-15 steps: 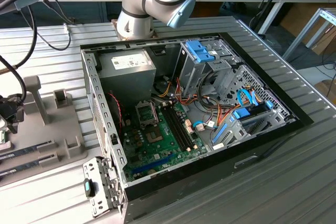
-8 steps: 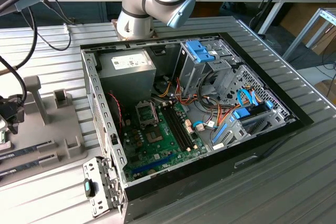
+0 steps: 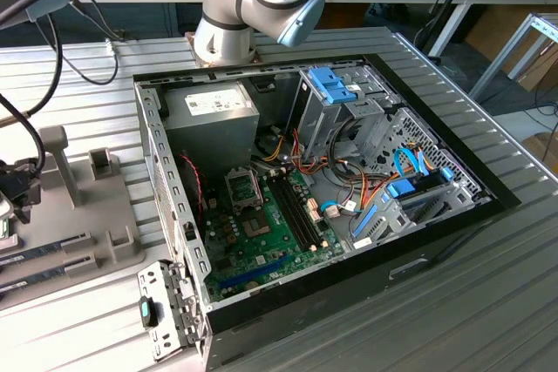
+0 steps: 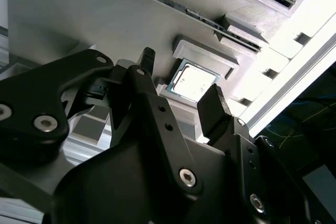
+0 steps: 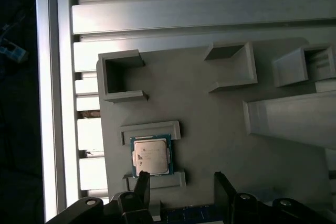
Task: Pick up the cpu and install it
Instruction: 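Pick up the cpu and move it towards the insertion slot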
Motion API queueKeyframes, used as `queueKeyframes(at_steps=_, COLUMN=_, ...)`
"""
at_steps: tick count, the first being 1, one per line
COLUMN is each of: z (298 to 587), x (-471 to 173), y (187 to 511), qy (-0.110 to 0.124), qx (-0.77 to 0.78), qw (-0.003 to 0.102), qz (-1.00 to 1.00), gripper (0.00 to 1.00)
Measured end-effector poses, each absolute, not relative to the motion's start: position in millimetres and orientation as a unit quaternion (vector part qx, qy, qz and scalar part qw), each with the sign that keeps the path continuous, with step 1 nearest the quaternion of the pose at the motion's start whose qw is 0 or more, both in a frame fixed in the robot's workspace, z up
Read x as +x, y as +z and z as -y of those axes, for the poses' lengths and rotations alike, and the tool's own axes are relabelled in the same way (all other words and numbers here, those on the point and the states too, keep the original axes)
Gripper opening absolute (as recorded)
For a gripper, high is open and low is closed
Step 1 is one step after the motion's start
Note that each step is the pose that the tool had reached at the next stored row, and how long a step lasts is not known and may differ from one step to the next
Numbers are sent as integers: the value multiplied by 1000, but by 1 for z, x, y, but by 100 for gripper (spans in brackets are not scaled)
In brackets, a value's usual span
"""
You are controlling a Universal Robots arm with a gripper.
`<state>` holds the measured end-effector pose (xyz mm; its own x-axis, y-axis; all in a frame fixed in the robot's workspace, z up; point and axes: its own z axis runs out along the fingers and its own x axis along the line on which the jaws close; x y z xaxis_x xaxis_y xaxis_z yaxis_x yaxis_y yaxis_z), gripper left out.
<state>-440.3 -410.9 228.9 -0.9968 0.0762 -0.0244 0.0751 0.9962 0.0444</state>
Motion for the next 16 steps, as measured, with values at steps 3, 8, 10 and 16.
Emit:
queueKeyframes(at_steps=3, z=411, x=-440, y=228, qy=22, qx=38, qw=13, qz=-999, gripper=60)
queueKeyframes(at_steps=8, z=411, x=-443, y=225, qy=22, qx=38, qw=13, qz=-999, gripper=60)
queueKeyframes(at_steps=10, z=410, x=-449, y=223, qy=22, qx=38, qw=13, qz=-999, gripper=60)
queueKeyframes(at_steps=16, z=410, x=-449, y=221, qy=22, qx=38, qw=13, qz=-999, gripper=60)
